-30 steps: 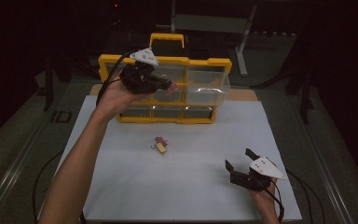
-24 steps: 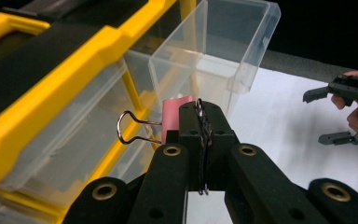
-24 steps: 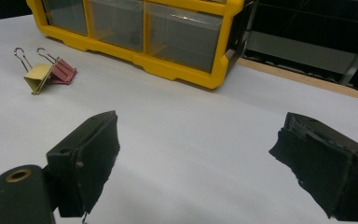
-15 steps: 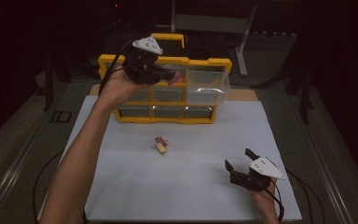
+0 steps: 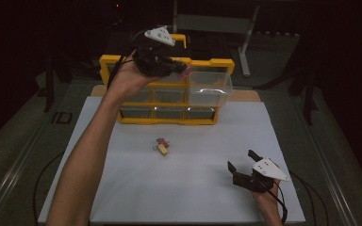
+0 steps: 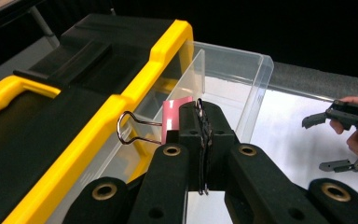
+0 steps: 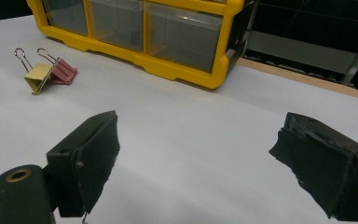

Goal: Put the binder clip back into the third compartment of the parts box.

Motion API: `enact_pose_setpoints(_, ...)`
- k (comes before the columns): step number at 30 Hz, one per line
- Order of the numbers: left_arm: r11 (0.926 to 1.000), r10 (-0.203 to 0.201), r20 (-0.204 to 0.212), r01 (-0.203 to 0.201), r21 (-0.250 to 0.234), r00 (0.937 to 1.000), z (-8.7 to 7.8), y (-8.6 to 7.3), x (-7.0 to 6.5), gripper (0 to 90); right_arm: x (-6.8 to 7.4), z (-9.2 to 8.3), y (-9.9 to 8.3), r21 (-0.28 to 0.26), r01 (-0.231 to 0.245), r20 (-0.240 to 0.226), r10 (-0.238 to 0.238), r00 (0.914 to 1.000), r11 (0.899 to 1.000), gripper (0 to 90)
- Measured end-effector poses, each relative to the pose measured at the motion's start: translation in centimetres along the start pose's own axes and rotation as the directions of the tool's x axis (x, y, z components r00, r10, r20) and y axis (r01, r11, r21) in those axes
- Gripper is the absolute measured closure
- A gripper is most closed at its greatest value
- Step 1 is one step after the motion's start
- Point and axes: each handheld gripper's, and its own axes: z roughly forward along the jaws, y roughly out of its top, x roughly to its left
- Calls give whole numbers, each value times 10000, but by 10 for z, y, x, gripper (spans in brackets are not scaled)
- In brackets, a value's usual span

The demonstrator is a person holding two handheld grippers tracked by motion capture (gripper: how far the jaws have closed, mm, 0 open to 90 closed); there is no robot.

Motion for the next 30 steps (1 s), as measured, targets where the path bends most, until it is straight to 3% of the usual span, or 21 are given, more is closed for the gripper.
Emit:
enact_pose_setpoints(13,9998,211,115,-212,38,9997,13,18,-8,890,0,-1,0,-26,-8,-41,8,10000,10000,117)
enact_pose_setpoints(30,9992,373,388,-378,116,9986,32,29,-18,888,0,-1,0,-39,-34,-86,33,10000,10000,118)
